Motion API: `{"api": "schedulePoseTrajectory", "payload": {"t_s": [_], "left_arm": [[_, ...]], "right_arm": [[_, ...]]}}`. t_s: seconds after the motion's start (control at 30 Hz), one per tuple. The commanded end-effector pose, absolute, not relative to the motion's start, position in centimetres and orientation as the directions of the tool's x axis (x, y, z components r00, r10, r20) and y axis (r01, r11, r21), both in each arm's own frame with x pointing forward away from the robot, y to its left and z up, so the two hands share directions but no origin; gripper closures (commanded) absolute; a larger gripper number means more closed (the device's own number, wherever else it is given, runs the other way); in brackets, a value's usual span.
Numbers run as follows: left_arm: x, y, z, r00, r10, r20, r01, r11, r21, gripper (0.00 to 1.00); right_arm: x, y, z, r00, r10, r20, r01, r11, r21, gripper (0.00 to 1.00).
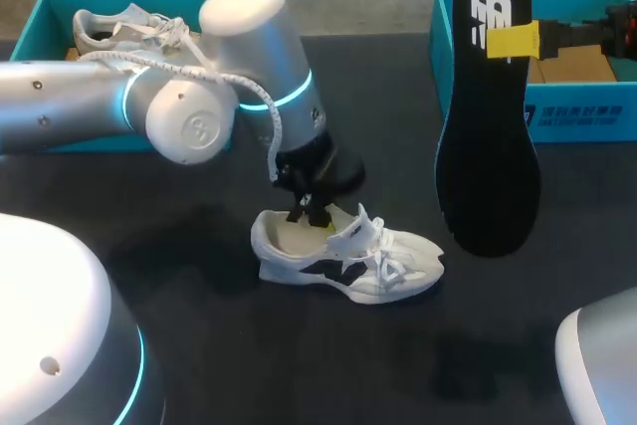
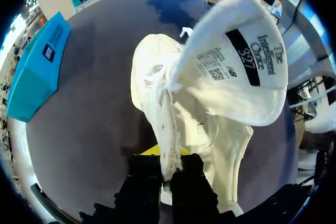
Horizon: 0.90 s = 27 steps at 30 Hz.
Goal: Take the shoe out of the shoebox, open the shoe tongue, remove and reinsert the insole, then place the shoe into the shoebox
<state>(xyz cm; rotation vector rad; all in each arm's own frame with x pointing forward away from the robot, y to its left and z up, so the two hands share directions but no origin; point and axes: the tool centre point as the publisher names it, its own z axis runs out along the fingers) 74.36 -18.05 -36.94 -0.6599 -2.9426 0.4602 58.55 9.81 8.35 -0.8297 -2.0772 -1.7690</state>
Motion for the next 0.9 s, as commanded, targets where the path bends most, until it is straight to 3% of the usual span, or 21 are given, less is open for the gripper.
{"api": "schedulePoseTrajectory", "payload": {"t_s": [0.03, 0.4, 0.9], "left_arm": [[74.7, -17.3, -35.1, -0.874, 0.486, 0.023, 0.451, 0.827, -0.337, 1.0], [75.7, -15.7, -32.8, -0.714, 0.7, -0.004, 0.661, 0.672, -0.335, 1.0], [76.2, -16.3, -30.6, -0.213, 0.977, -0.001, 0.95, 0.207, -0.235, 1.0]], "right_arm": [[58.9, 10.0, 8.5, -0.792, 0.238, 0.563, 0.595, 0.088, 0.799, 1.0], [58.9, 10.0, 8.5, -0.792, 0.238, 0.563, 0.595, 0.088, 0.799, 1.0], [58.9, 10.0, 8.5, -0.792, 0.238, 0.563, 0.595, 0.088, 0.799, 1.0]]}}
